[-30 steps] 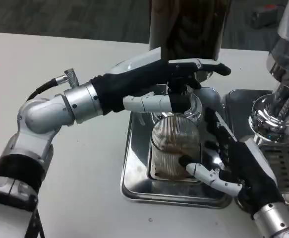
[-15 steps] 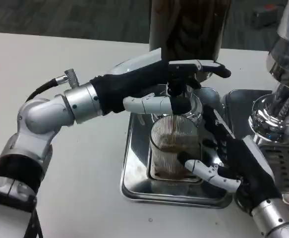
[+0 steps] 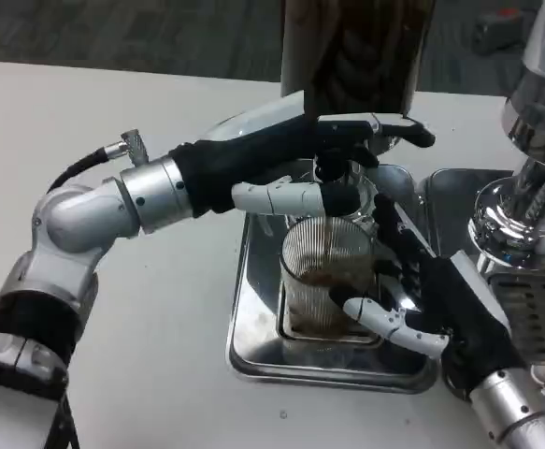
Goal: Grasp the cup under the faucet to collect the drink, then remove the cup.
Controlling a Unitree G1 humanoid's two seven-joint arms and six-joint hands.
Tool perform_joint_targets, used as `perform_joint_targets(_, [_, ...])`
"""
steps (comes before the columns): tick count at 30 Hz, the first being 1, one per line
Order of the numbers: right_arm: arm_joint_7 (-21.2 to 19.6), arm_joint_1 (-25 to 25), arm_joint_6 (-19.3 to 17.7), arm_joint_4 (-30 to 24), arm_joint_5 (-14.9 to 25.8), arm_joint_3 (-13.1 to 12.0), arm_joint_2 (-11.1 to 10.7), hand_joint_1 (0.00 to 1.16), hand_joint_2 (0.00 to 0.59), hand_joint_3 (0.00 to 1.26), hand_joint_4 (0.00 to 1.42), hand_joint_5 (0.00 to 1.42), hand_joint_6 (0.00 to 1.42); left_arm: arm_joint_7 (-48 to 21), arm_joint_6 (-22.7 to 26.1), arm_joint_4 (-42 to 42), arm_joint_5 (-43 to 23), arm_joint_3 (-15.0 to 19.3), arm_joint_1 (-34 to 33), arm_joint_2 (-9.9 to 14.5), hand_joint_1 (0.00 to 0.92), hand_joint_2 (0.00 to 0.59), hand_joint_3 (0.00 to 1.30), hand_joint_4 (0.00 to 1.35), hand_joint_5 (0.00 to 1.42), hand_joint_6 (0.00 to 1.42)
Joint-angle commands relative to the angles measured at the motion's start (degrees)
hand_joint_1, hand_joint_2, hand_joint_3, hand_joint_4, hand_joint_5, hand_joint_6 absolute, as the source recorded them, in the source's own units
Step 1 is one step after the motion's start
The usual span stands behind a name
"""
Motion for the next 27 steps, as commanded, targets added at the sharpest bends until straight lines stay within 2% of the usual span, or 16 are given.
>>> perform_joint_targets(1, [0.07,-1.01,-1.41,0.7,0.57,-0.32,0.42,0.75,0.238,0.0,0.0,0.0,0.11,-0.76,2.8,2.45,4.06,-1.29,3.09,1.98,0.0,0.005,0.21,0.02,0.0,0.05])
perform_joint_targets(27, [0.05,0.24,-1.43,-0.69,0.7,-0.65,0.74,0.73,0.239,0.0,0.0,0.0,0.11,-0.81,2.73,2.91,4.06,-1.47,2.77,1.9,0.0,0.004,0.22,0.02,0.0,0.06])
